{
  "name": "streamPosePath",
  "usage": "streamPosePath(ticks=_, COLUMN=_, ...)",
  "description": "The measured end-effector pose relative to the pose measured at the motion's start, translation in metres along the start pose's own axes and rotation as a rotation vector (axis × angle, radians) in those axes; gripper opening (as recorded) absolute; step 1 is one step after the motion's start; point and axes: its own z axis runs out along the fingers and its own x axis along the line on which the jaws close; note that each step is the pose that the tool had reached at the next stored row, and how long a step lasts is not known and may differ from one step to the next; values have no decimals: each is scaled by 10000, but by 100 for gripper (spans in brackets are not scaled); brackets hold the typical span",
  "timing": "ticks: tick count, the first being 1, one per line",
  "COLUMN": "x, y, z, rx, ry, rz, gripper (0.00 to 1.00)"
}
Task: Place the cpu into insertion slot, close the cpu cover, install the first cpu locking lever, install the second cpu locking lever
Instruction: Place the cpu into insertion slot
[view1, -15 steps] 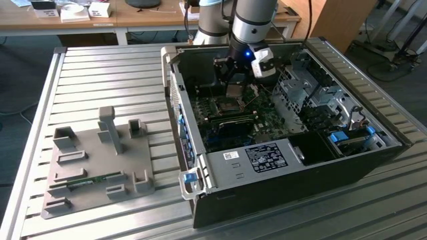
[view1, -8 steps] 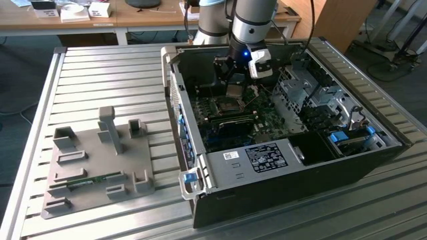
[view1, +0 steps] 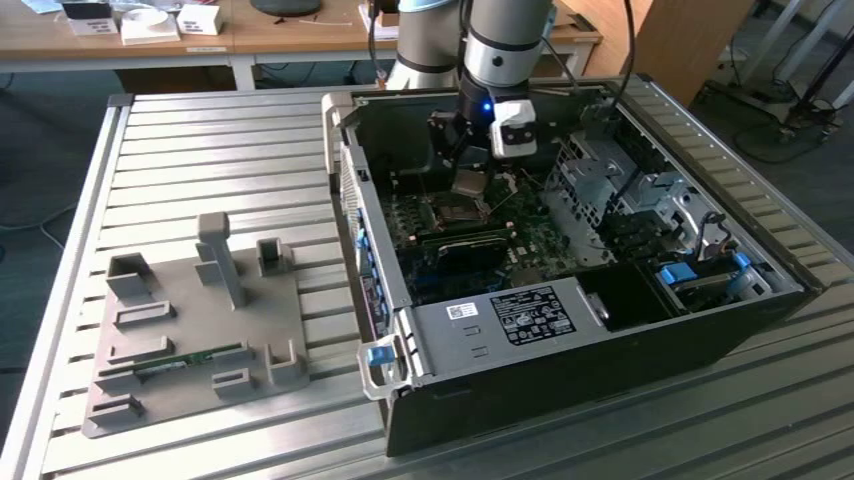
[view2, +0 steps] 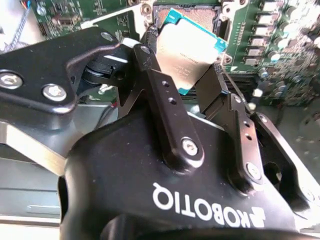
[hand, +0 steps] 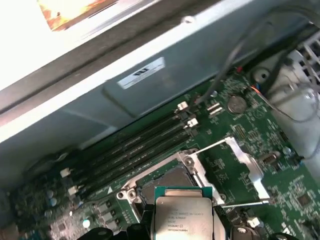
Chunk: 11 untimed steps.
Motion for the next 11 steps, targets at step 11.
streamPosePath(ticks=11, x=0, y=0, z=5, rx=19, ry=-186, rz=1980, gripper=54)
